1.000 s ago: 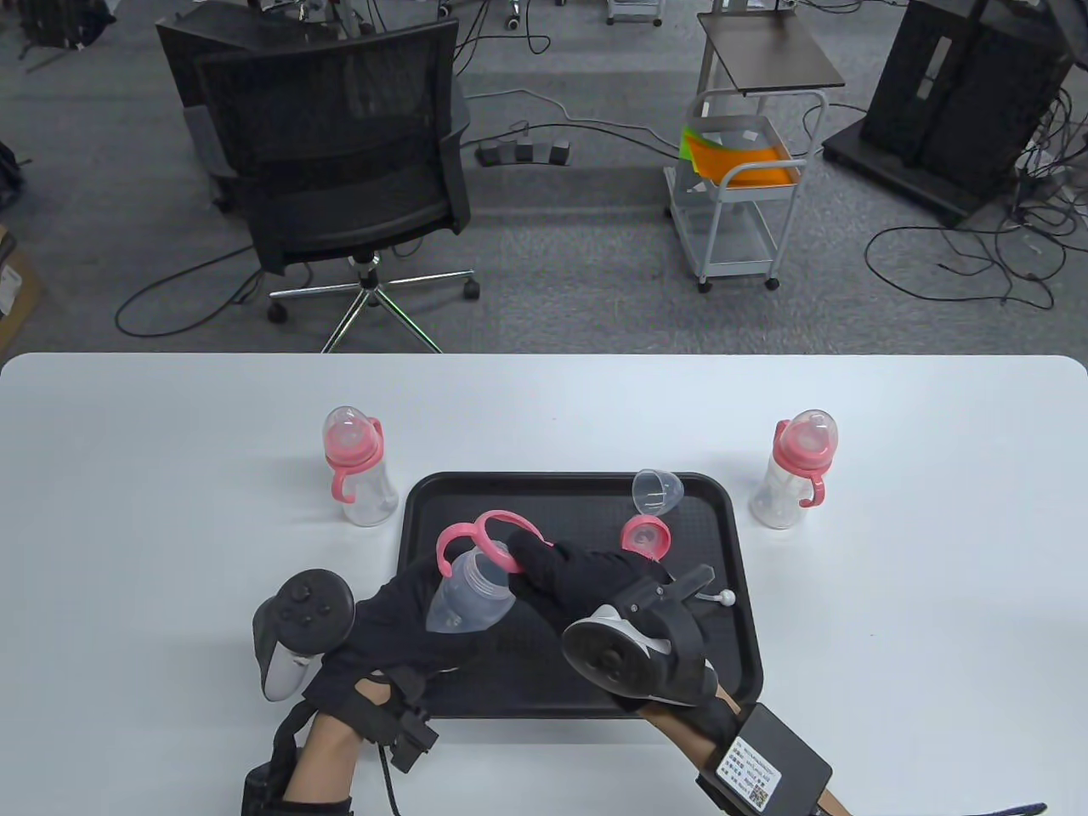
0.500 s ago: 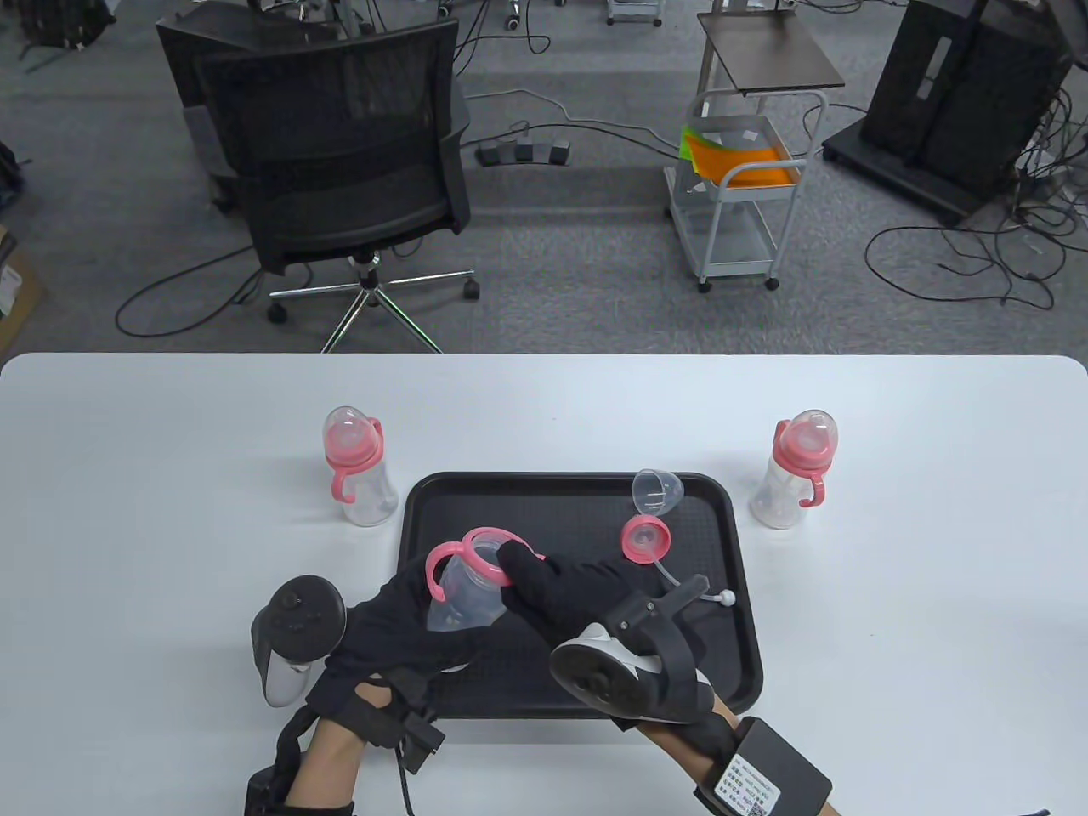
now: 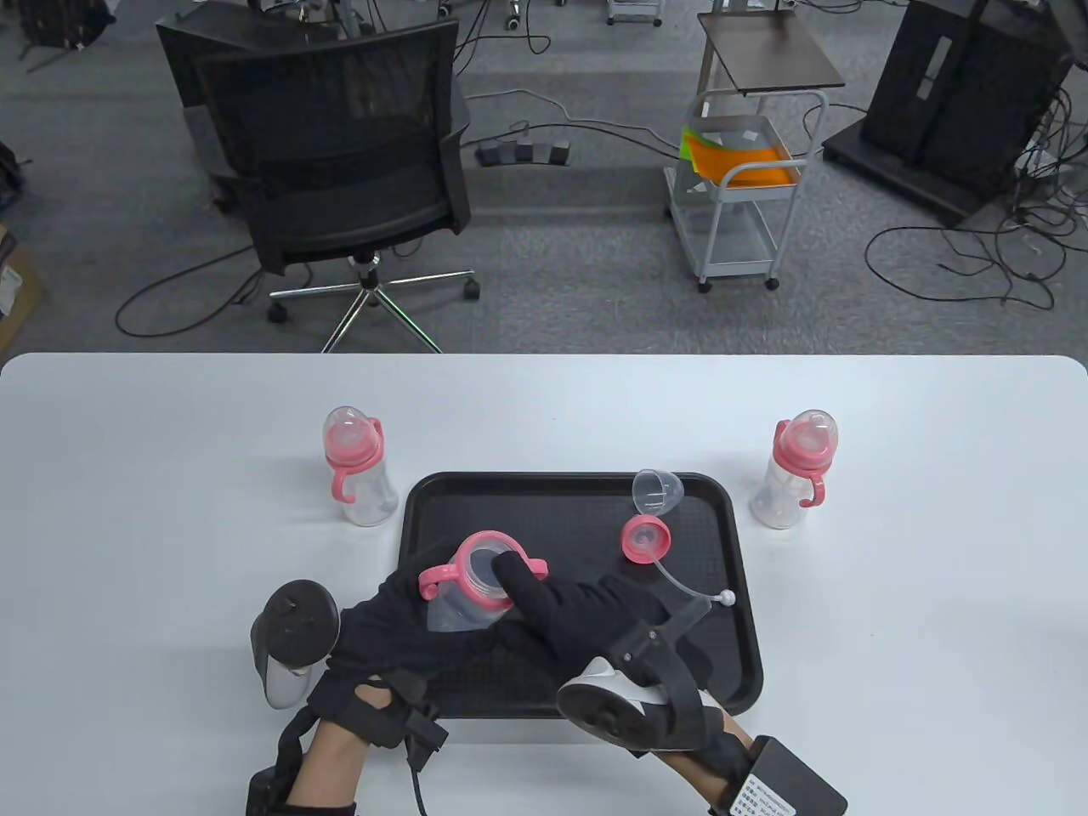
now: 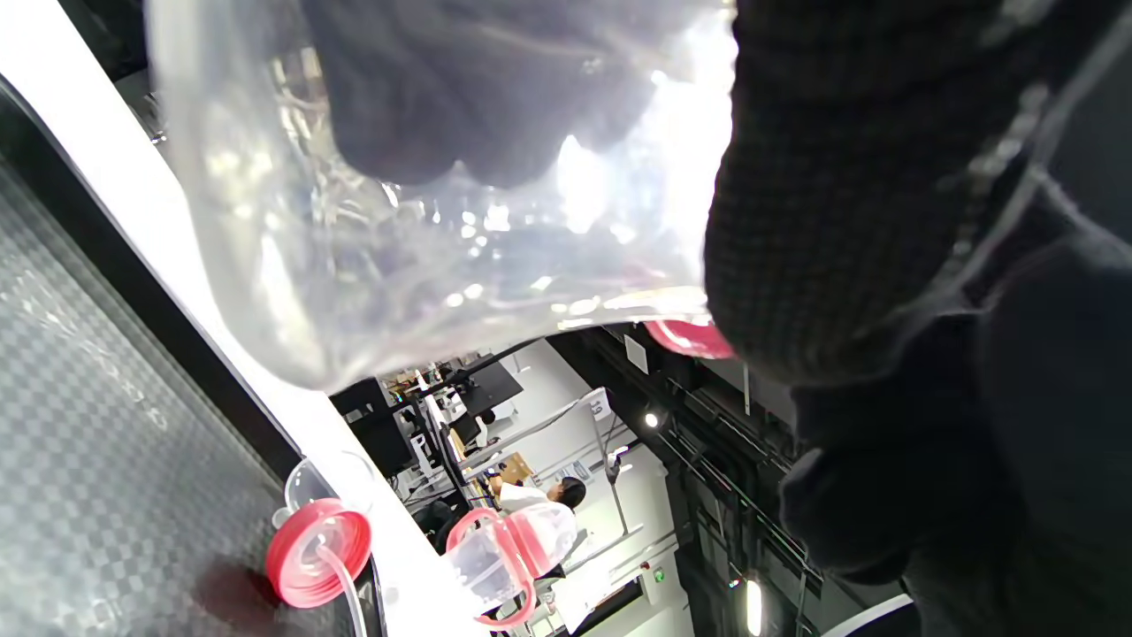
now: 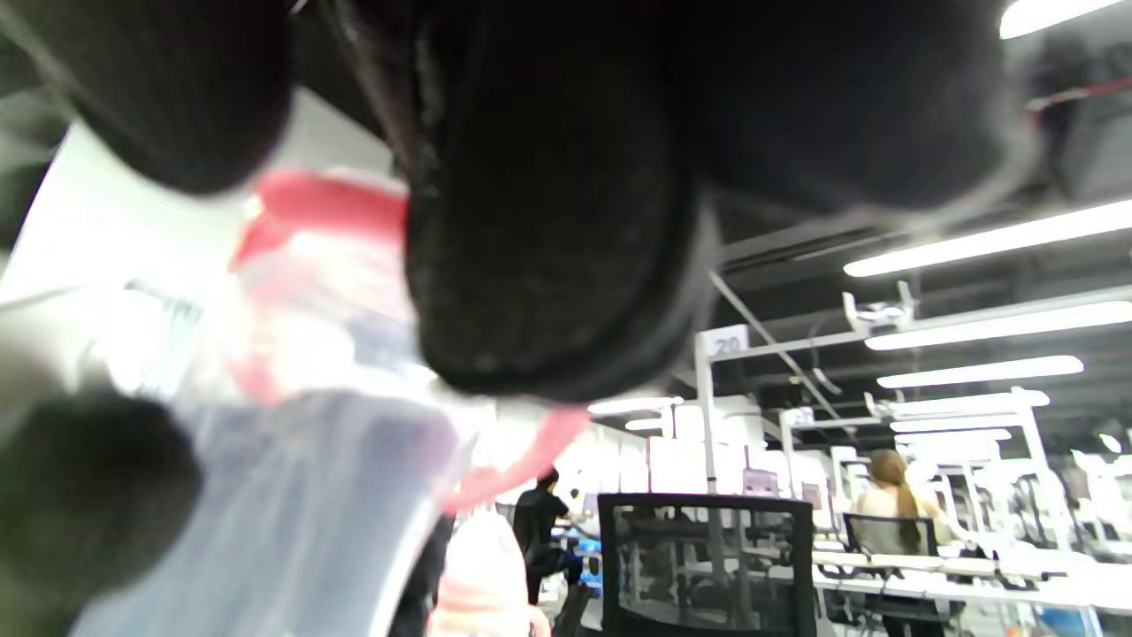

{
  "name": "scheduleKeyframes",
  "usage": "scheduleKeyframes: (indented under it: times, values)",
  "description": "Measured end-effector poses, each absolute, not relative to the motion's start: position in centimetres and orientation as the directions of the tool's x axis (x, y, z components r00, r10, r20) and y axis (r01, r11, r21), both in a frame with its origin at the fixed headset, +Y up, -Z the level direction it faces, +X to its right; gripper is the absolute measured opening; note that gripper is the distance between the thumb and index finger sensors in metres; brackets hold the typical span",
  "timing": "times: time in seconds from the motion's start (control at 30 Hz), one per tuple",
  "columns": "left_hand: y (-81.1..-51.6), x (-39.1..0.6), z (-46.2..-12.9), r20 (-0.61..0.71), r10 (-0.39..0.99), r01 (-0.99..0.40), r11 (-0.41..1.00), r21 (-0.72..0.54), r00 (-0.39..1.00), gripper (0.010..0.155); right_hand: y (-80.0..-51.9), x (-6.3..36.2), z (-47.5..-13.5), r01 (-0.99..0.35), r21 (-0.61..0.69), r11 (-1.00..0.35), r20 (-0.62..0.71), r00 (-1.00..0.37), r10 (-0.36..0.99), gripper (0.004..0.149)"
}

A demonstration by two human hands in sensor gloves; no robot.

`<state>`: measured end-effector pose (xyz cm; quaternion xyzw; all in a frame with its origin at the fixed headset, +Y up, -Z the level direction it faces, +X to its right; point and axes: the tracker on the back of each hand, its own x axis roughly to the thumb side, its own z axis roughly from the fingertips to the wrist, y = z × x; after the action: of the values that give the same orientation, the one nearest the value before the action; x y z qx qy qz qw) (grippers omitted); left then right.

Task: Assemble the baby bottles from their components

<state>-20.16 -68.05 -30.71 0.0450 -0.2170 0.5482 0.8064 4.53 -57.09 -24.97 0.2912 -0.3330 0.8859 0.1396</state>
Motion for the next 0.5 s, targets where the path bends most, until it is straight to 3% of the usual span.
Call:
scheduleKeyframes:
  times: [0.13,0.23,0.4,0.5]
  values:
    - [-67.9,-19.8,-30.6,0.42,0.851,-0.883,0.427,-0.198,0.317,0.102,-56.3,5.1,-26.1,-0.507,-0.375,-0.776,0.607,-0.767,0.208,0.075]
    - [-67.7,-19.3,-30.5,0.451,0.838,-0.87,0.439,-0.223,0.307,0.102,-56.3,4.7,-26.9,-0.427,-0.273,-0.862,0.605,-0.773,0.192,0.074]
    - [-68.1,-19.2,-30.6,0.435,0.842,-0.863,0.448,-0.232,0.32,0.102,-56.4,4.5,-27.1,-0.339,-0.238,-0.91,0.602,-0.787,0.135,0.078]
    - [-68.0,-19.3,-30.6,0.428,0.843,-0.873,0.441,-0.206,0.325,0.102,-56.0,5.6,-27.2,-0.398,-0.277,-0.874,0.589,-0.789,0.173,0.077]
